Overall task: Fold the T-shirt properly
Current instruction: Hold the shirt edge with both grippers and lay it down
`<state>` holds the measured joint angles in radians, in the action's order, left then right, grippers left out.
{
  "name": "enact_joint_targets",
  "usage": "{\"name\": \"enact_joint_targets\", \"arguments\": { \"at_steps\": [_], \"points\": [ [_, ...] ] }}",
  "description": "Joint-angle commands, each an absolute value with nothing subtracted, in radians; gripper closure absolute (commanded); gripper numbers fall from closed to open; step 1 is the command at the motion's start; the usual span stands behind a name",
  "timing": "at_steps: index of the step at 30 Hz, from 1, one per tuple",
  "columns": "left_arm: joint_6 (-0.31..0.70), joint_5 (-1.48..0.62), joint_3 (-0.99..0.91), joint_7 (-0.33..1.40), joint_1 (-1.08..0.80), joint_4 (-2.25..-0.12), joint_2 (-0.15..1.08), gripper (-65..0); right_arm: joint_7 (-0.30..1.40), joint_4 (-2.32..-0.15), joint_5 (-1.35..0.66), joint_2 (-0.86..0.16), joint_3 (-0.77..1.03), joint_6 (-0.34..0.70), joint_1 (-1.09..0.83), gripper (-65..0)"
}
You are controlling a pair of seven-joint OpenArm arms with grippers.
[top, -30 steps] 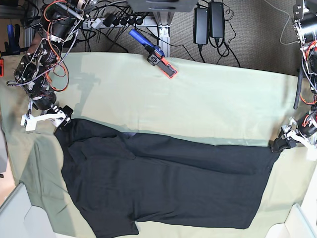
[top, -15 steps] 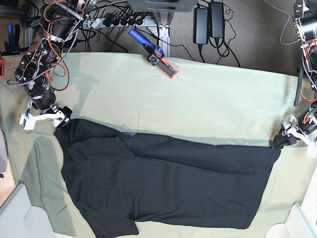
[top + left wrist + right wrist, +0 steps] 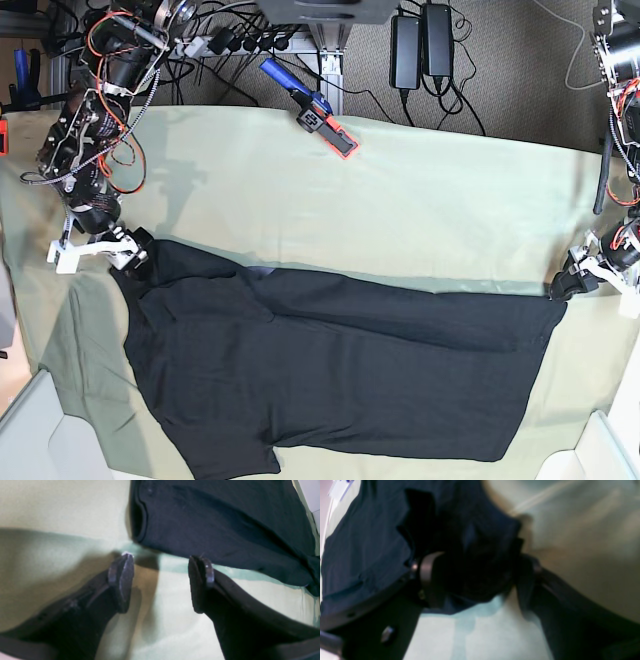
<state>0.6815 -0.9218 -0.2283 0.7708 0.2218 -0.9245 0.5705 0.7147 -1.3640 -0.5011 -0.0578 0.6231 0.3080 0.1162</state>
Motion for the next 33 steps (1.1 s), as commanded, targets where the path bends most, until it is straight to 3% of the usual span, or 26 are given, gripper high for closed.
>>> {"name": "enact_joint_targets", "arguments": {
  "at_steps": [1,13,21,33],
  "points": [
    [0.698,-0.939,-0.234,0.751,0.243,-0.939,0.593,-38.7,0.73,-1.37,-0.509,-0.054,0.608,0.345,0.127,-41.7],
    [0.659,-0.954,-0.234,0.733,0.244,-0.938,0.59,-38.7,0.727,-1.37,-0.493,-0.016,0.585,0.345,0.127,-41.7],
    [0.496,-0.833,-0.235,0.688,0.253,-0.938,0.532,-38.7,0.737,-1.37,-0.478,-0.017,0.585,0.345,0.126,-41.7],
    [0.494,-0.817,-0.236,0.686,0.347,-0.938,0.49,-38.7,0.746,-1.37,-0.471,-0.016,0.585,0.346,0.124,-41.7]
  ]
}}
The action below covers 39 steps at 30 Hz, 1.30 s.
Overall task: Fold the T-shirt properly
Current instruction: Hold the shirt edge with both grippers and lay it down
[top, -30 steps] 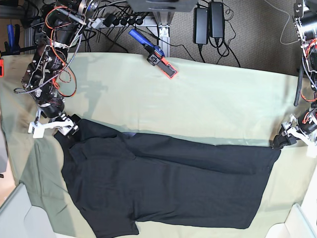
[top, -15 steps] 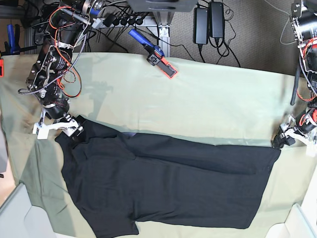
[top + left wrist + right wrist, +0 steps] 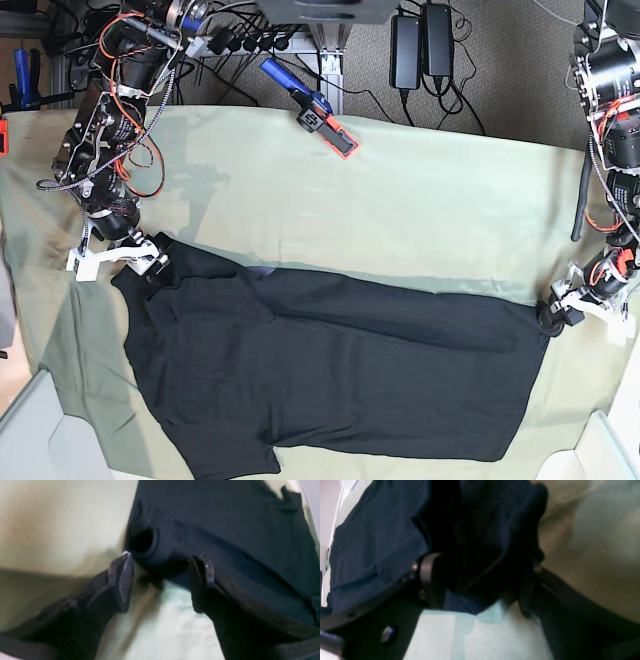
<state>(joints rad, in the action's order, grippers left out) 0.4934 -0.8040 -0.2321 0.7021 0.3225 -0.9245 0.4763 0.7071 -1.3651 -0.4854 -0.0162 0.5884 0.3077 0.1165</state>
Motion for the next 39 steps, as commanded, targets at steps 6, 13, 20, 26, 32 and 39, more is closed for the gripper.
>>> {"name": "enact_joint_targets", "arguments": {
  "at_steps": [6,13,20,26,32,39],
  "points": [
    [0.494,-0.801,-0.236,0.685,0.352,-0.931,0.472,-38.7,0.746,-1.37,-0.471,-0.017,0.585,0.346,0.124,-41.7],
    [0.493,-0.787,-0.236,0.67,0.352,-0.925,0.451,-38.6,0.756,-1.37,-0.471,-0.016,0.585,0.346,0.124,-41.7],
    [0.493,-0.786,-0.236,0.665,0.352,-0.925,0.449,-29.6,0.757,-1.37,-0.471,-0.017,0.585,0.347,0.124,-41.5],
    [0.553,-0.776,-0.236,0.661,0.352,-0.925,0.449,-5.7,0.757,-1.37,-0.48,-0.016,0.585,0.347,0.124,-31.2],
    [0.638,-0.776,-0.236,0.661,0.352,-0.925,0.45,0.0,0.757,-1.371,-0.509,-0.017,0.585,0.347,0.125,0.0],
    [0.698,-0.796,-0.236,0.678,0.352,-0.925,0.452,0.0,0.775,-1.373,-0.546,-0.017,0.585,0.348,0.125,0.0]
  ]
}}
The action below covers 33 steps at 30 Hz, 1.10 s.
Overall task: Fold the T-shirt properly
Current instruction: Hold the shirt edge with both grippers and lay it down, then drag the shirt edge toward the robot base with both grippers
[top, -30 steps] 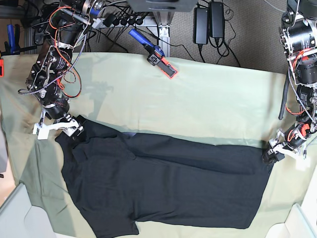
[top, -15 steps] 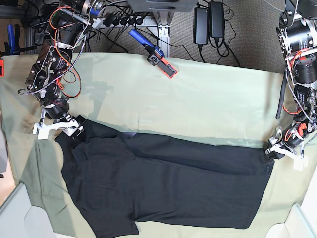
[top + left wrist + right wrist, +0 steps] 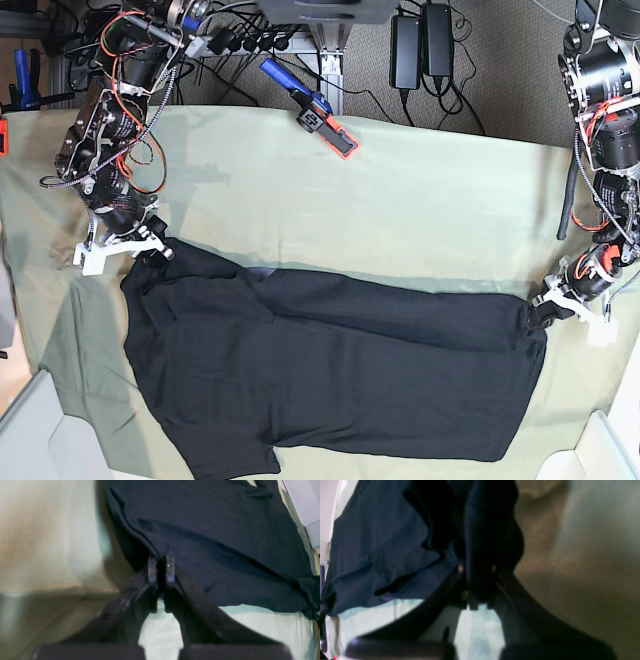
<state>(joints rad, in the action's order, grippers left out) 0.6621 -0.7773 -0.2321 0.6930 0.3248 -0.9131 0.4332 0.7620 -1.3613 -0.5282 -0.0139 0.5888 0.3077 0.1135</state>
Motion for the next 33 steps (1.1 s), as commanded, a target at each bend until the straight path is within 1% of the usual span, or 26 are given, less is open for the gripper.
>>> {"name": "enact_joint_targets", "arguments": {
  "at_steps": [1,7,14,20,28,33],
  "points": [
    [0.698,-0.796,-0.236,0.685,0.352,-0.925,0.453,0.0,0.781,-1.374,-0.552,-0.017,0.585,0.348,0.125,0.0],
    [0.698,-0.857,-0.236,0.722,0.35,-0.925,0.49,0.0,0.832,-1.396,-0.604,-0.025,0.585,0.376,0.124,0.0],
    [0.698,-0.944,-0.236,0.8,0.345,-0.925,0.564,0.0,0.892,-1.398,-0.676,-0.065,0.585,0.418,0.124,0.0],
    [0.698,-0.999,-0.236,0.838,0.34,-0.925,0.582,0.0,1.004,-1.417,-0.728,-0.075,0.585,0.443,0.121,0.0],
    [0.698,-1.073,-0.236,0.935,0.301,-0.928,0.586,0.0,1.008,-1.502,-0.733,-0.078,0.585,0.45,0.044,0.0],
    [0.698,-1.124,-0.236,0.948,0.245,-0.929,0.611,0.0,1.007,-1.57,-0.734,-0.089,0.585,0.45,-0.025,0.0]
  ]
}}
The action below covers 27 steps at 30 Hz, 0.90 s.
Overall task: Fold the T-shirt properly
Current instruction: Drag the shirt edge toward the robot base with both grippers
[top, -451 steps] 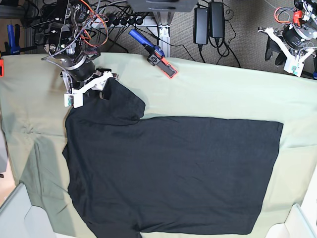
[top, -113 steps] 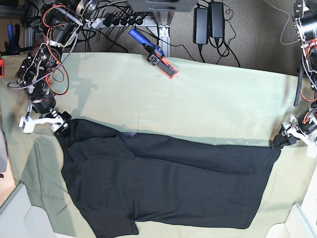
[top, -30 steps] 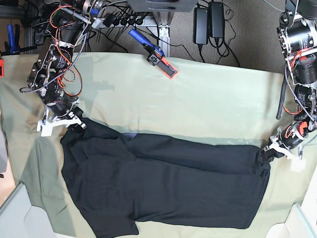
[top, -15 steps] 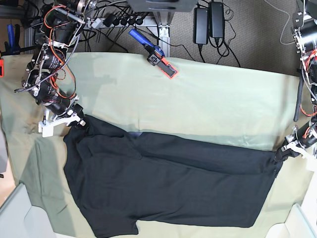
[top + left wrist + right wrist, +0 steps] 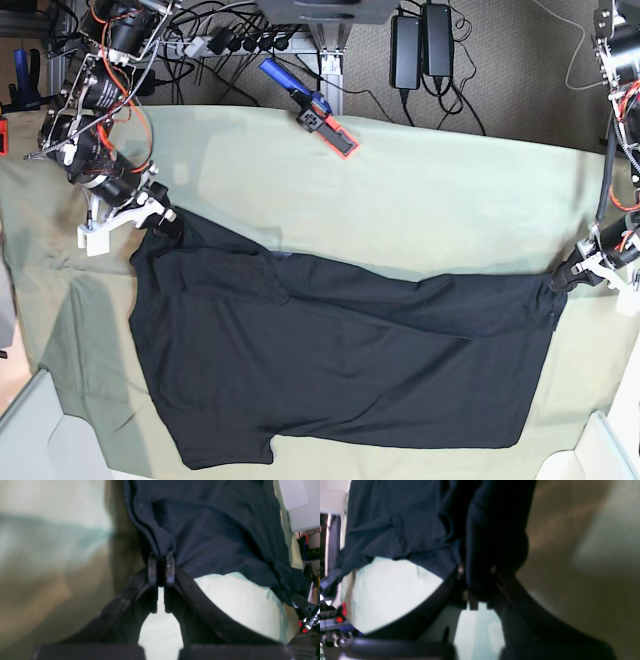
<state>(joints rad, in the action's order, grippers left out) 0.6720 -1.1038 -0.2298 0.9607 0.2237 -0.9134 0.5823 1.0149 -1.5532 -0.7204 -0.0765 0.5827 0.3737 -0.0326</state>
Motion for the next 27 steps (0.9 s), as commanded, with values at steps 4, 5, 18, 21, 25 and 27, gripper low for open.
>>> {"name": "enact_joint_targets", "arguments": {
  "at_steps": [4,5,18,21,25,27],
  "points": [
    [0.698,-1.168,-0.236,0.973,0.217,-0.929,0.645,0.0,1.008,-1.597,-0.743,-0.12,0.585,0.45,-0.065,0.0],
    [0.698,-1.184,-0.236,0.986,0.213,-0.93,0.654,0.0,1.011,-1.597,-0.743,-0.128,0.585,0.449,-0.071,0.0],
    [0.698,-1.261,-0.238,1.037,0.114,-0.948,0.704,0.0,1.026,-1.598,-0.771,-0.175,0.585,0.453,-0.142,0.0],
    [0.698,-1.261,-0.247,1.038,0.067,-0.994,0.704,0.0,1.029,-1.598,-0.787,-0.175,0.585,0.454,-0.162,0.0],
    [0.698,-1.261,-0.298,1.037,-0.014,-1.089,0.704,0.0,1.034,-1.599,-0.787,-0.175,0.585,0.454,-0.181,0.0],
    [0.698,-1.26,-0.335,1.037,-0.054,-1.136,0.703,0.0,1.037,-1.6,-0.793,-0.18,0.585,0.454,-0.191,0.0]
  ]
}}
